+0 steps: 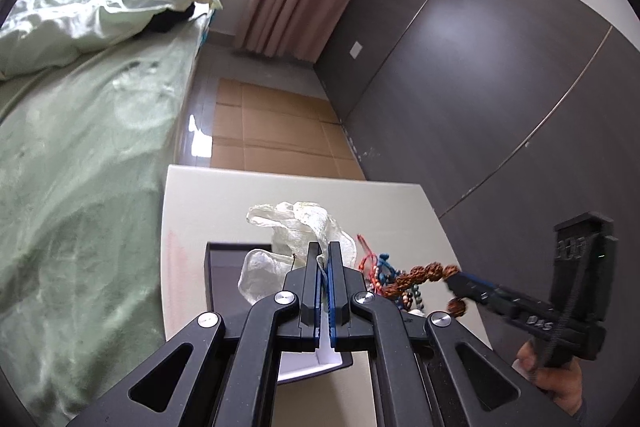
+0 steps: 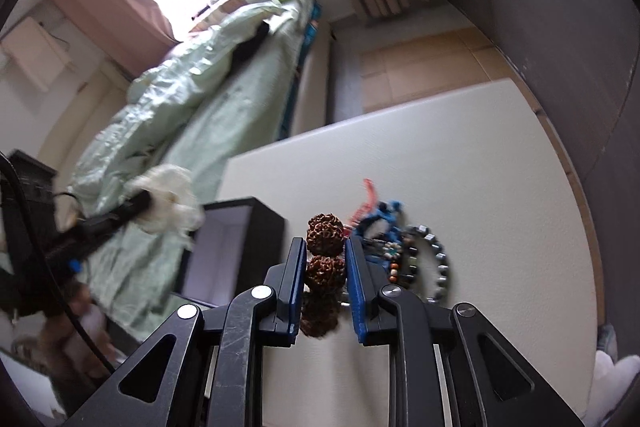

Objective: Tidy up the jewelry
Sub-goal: 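Grasp the brown bead bracelet with the right tool while the left tool holds the cloth aside, then lower the brown bead bracelet into the black box and open the right tool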

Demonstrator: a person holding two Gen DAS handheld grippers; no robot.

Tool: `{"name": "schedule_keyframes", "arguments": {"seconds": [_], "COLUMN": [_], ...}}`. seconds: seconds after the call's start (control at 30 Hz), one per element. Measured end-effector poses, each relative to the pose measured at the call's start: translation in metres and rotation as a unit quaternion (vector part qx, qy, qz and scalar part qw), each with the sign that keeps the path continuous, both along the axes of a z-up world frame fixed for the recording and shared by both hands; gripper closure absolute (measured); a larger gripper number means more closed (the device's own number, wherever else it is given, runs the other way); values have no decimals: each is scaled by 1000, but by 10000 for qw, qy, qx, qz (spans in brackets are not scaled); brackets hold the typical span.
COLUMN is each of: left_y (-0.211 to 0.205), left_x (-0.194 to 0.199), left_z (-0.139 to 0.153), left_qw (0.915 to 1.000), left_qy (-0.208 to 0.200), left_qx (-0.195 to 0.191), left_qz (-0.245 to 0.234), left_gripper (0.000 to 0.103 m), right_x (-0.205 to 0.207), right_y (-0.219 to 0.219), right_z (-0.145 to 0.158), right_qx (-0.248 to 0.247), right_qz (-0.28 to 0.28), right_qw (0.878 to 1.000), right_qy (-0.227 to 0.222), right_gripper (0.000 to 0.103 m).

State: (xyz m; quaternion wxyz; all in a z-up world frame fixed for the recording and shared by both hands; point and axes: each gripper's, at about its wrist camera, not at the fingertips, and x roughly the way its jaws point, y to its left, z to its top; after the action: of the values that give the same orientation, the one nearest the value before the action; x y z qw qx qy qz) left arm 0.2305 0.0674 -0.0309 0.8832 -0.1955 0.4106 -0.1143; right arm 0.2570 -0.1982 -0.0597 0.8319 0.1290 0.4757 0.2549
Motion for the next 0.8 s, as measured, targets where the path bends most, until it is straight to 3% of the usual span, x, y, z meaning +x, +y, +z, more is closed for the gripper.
{"name": "schedule_keyframes", "arguments": {"seconds": [0.03,0.1,0.17,0.2,0.33,0.8], "left_y": [-1,-5,-2,1,17,69], "left_x": [1,4,1,-1,-12,-32], "left_z": [-3,-10,-13,-12,-1,-2], "left_qw": [9999,9986,9988,9991,9996,9956], "left_qy": [131,425,427,373,148,127], "left_qx": [78,300,234,172,77,-269], "left_qz": [-8,-10,39,59,246,890], "left_gripper": [96,72,20,14,13,13], "right_x": [-2,-8,-12,-13,-16,-11], "right_y": [2,4,10,13,28,73], "right_z": [4,12,19,22,29,31], "right_qx": [62,196,314,378,605,836], "right_qz": [13,39,60,73,170,334], "right_qw": [10000,9996,9989,9985,9965,9931], "right_qy": [-72,-220,-343,-392,-544,-747], "right_gripper": [82,82,82,82,82,82]}}
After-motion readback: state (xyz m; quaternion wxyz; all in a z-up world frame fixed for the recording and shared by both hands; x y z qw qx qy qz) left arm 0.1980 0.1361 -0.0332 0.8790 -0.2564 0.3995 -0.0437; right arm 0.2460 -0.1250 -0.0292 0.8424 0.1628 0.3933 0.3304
